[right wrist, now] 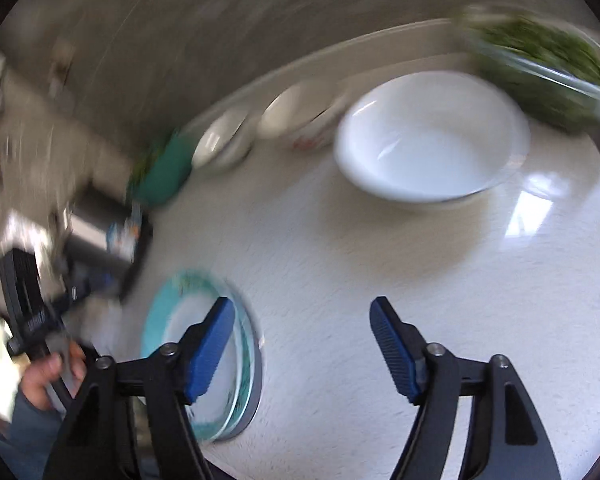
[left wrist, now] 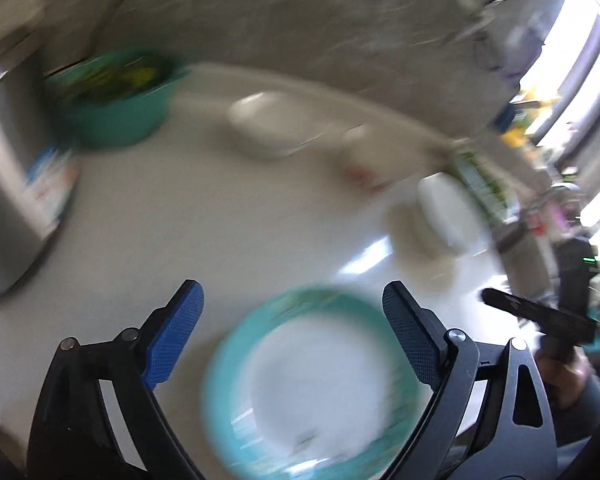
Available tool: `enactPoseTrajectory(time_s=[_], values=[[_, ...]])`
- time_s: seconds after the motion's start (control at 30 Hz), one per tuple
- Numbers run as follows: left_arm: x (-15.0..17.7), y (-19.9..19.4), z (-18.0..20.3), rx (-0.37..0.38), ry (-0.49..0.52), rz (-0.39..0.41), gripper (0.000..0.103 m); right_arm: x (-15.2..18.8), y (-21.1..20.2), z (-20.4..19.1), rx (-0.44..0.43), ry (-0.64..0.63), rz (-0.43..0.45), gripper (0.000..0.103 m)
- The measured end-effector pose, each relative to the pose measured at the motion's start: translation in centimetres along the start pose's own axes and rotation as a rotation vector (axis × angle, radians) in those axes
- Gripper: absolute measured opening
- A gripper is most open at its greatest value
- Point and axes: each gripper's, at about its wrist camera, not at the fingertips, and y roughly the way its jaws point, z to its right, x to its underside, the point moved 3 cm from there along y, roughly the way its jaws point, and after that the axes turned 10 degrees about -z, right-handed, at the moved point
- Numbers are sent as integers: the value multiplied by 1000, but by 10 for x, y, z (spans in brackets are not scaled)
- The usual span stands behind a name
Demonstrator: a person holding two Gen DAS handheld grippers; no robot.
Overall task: Organize plates and bowls
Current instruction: 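Open both grippers and move them to the large white bowl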
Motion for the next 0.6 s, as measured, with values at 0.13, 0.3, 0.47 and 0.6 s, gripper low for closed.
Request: enactPoseTrajectory(time_s=[0.13, 0.3, 0.47, 0.6], values=[[-49, 44, 75, 133, 66, -56, 103, -47, -52, 80, -62, 171, 93, 88], [-93, 138, 145, 98, 149, -161, 103, -99, -55, 141, -97, 240, 51, 88], [-115, 219, 172, 39, 90, -274, 102, -116, -33, 165, -135, 243, -8, 86], [-129, 246, 186, -16, 107, -281, 97, -119, -11, 161, -153, 244, -35, 82]])
